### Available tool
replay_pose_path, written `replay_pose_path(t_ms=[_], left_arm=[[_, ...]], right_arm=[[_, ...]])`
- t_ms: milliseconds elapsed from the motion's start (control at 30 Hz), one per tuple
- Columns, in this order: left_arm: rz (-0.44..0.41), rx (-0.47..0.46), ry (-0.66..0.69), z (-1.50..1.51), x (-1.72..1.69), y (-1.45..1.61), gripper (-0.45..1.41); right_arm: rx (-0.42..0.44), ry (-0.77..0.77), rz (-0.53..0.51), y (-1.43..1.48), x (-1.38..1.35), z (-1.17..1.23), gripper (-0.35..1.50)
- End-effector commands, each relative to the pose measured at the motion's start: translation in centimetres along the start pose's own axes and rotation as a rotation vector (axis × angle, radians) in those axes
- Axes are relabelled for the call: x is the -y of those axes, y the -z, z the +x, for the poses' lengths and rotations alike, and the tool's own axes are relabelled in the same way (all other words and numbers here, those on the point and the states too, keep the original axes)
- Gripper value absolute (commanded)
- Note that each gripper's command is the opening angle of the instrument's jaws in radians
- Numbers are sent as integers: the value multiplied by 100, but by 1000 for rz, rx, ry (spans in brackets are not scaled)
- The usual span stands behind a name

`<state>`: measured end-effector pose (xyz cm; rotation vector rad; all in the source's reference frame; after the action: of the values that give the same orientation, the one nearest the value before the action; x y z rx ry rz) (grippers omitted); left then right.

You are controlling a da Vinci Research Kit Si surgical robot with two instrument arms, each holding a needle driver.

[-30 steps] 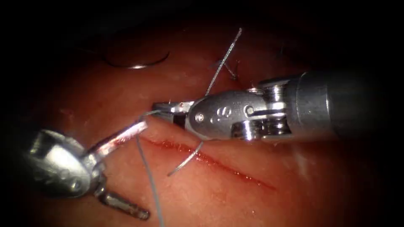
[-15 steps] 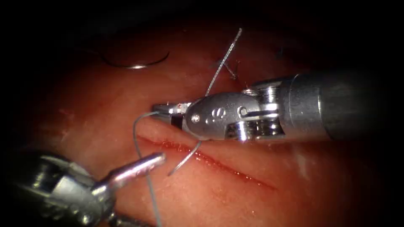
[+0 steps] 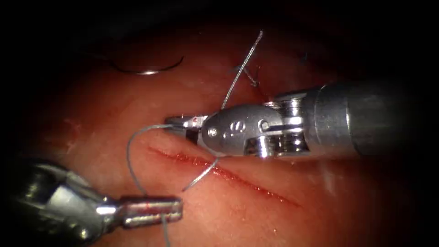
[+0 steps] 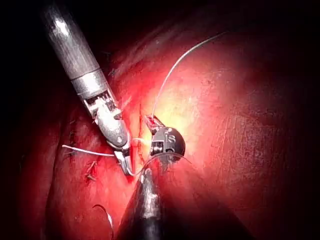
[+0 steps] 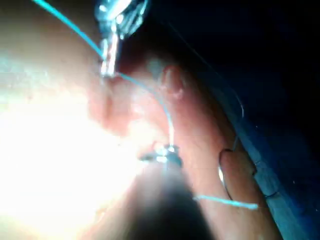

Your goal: Wound Closure

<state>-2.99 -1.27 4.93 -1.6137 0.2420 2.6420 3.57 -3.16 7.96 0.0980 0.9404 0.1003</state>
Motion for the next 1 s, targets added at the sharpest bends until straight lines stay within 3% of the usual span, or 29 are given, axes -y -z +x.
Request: replay_pose_path(t_ms=[33, 67, 133, 267, 300, 367, 433, 500, 567, 767, 800, 867, 900, 933, 1000], left_arm=[[10, -13, 17, -11, 5, 1, -45], [10, -13, 17, -11, 5, 1, -45], [17, -3, 19, -28, 18, 17, -45], [20, 11, 17, -52, 27, 29, -45], [22, 14, 16, -57, 28, 29, -45], [23, 16, 22, -60, 30, 29, -45], [23, 16, 10, -62, 31, 30, -45], [22, 15, -13, -64, 33, 31, -45], [22, 14, -30, -66, 35, 31, -45], [27, 9, -52, -69, 38, 32, -45], [29, 7, -56, -69, 40, 32, -45], [28, 0, -61, -68, 40, 32, -45], [28, -2, -67, -68, 40, 31, -45], [26, -4, -66, -67, 40, 31, -45], [26, -10, -65, -66, 39, 31, -45]], right_arm=[[-1, -3, -24, 8, 4, 2, -35], [-1, -3, -24, 8, 4, 2, -35], [4, -14, -75, 36, 10, 8, -35], [-54, -59, -145, 72, 14, 24, -35], [-80, -77, -181, 82, 15, 30, -8], [-133, -89, -201, 91, 15, 34, 76], [-185, -93, -216, 99, 17, 36, 109], [-244, -151, -219, 113, 16, 37, 128], [-334, -258, -186, 130, 7, 34, 129], [-451, -344, -202, 177, -27, 21, 138], [-510, -376, -187, 188, -33, 15, 140], [-543, -383, -178, 198, -38, 2, 131], [-536, -381, -177, 197, -39, -2, 114], [-525, -377, -168, 195, -39, -5, 88], [-492, -372, -147, 188, -37, -11, 0]])
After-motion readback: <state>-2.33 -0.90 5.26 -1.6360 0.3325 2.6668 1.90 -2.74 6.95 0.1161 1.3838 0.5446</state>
